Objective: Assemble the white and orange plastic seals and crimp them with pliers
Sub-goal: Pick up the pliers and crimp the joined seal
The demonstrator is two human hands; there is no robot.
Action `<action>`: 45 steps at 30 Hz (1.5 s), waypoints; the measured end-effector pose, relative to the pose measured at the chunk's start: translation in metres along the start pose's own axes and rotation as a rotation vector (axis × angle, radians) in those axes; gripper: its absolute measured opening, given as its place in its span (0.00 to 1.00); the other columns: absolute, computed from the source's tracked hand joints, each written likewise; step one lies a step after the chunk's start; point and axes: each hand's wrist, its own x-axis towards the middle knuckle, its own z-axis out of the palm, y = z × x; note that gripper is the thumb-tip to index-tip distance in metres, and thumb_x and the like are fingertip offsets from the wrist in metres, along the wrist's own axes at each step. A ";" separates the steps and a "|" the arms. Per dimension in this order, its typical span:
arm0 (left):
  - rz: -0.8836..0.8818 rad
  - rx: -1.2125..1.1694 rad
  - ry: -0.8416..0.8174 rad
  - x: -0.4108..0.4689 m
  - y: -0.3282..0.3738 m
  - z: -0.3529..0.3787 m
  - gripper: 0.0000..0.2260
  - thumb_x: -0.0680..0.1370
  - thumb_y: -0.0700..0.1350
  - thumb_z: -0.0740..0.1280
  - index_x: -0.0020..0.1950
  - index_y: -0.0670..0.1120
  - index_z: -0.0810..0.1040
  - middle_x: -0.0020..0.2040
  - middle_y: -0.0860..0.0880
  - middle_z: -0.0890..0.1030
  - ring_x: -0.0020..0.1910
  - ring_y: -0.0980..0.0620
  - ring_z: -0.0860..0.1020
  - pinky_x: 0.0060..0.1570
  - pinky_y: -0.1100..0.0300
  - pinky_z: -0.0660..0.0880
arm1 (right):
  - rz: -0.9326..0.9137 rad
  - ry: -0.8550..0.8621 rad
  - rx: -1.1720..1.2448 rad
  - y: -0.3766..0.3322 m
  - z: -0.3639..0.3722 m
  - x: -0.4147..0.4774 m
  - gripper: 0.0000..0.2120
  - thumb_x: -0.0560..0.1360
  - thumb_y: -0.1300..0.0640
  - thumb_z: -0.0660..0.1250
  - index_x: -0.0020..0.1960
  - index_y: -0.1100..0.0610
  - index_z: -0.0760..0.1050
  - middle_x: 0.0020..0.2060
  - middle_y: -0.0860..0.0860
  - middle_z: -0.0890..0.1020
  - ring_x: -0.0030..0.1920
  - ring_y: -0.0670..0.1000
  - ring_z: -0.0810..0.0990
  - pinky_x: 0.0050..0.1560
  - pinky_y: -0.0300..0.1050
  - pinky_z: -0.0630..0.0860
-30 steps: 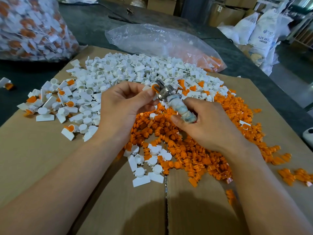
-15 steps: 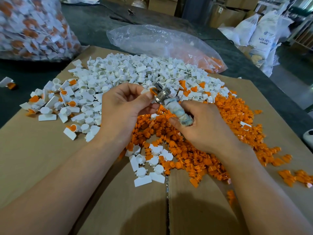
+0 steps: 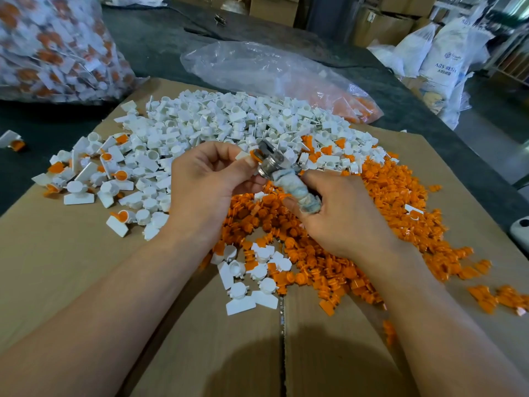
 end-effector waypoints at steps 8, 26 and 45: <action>0.002 -0.002 0.005 0.001 0.002 -0.001 0.07 0.71 0.31 0.67 0.36 0.40 0.74 0.27 0.49 0.80 0.26 0.52 0.80 0.27 0.66 0.75 | -0.007 0.038 -0.004 0.000 0.002 0.000 0.18 0.73 0.50 0.67 0.32 0.46 0.60 0.26 0.46 0.69 0.29 0.52 0.71 0.30 0.50 0.68; -0.100 0.044 -0.031 0.001 0.002 -0.003 0.08 0.70 0.31 0.69 0.38 0.43 0.79 0.29 0.49 0.81 0.32 0.51 0.82 0.32 0.66 0.77 | 0.354 0.030 -0.261 0.047 -0.006 0.012 0.25 0.65 0.33 0.65 0.46 0.53 0.64 0.34 0.44 0.65 0.34 0.45 0.63 0.29 0.40 0.56; 0.217 0.422 -0.099 -0.007 -0.002 -0.001 0.14 0.67 0.33 0.74 0.35 0.54 0.80 0.33 0.61 0.82 0.34 0.62 0.78 0.36 0.69 0.74 | 0.335 -0.103 -0.360 0.054 0.004 0.016 0.41 0.64 0.29 0.62 0.64 0.58 0.68 0.60 0.56 0.74 0.60 0.55 0.71 0.57 0.49 0.68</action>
